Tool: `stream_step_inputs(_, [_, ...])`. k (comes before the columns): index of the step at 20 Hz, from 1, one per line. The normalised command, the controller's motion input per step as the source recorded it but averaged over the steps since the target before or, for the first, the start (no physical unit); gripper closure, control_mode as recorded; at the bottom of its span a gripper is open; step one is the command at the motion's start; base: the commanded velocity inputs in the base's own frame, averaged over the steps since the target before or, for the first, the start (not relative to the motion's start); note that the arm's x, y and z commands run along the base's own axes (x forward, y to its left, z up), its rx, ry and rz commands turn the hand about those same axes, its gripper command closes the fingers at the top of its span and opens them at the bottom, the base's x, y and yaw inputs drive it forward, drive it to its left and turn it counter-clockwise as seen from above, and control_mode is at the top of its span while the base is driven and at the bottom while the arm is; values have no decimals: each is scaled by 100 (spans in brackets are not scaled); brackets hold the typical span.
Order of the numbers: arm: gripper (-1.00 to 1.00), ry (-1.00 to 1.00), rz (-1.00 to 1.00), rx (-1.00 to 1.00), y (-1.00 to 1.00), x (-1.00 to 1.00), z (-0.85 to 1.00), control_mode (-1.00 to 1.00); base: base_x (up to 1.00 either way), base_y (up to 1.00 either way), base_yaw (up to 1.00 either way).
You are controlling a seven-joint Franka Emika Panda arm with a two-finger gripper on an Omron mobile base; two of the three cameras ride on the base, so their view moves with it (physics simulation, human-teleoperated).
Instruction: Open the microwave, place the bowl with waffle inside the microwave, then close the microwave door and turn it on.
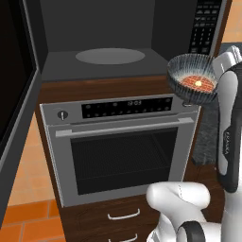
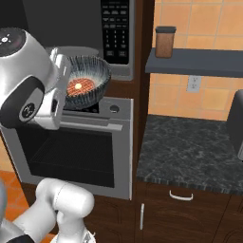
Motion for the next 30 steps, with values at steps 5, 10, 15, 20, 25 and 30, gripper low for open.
stream_step_inputs(5, [100, -2, -9, 0, 80, 25, 12, -100, 0, 0, 0])
stream_step_inputs(10, [100, 0, 4, 1, 69, 29, 24, -100, 0, 0, 0])
stream_step_inputs(15, [100, -1, 4, 0, 58, 47, 13, -100, 0, 0, 0])
stream_step_inputs(20, [100, -3, 2, 0, 39, 40, 5, -100, 0, 0, 0])
stream_step_inputs(25, [100, -21, 0, 0, 18, 27, 9, -100, 0, 0, 0])
stream_step_inputs(30, [100, -7, 0, 0, 25, 64, 11, -100, 0, 0, 0])
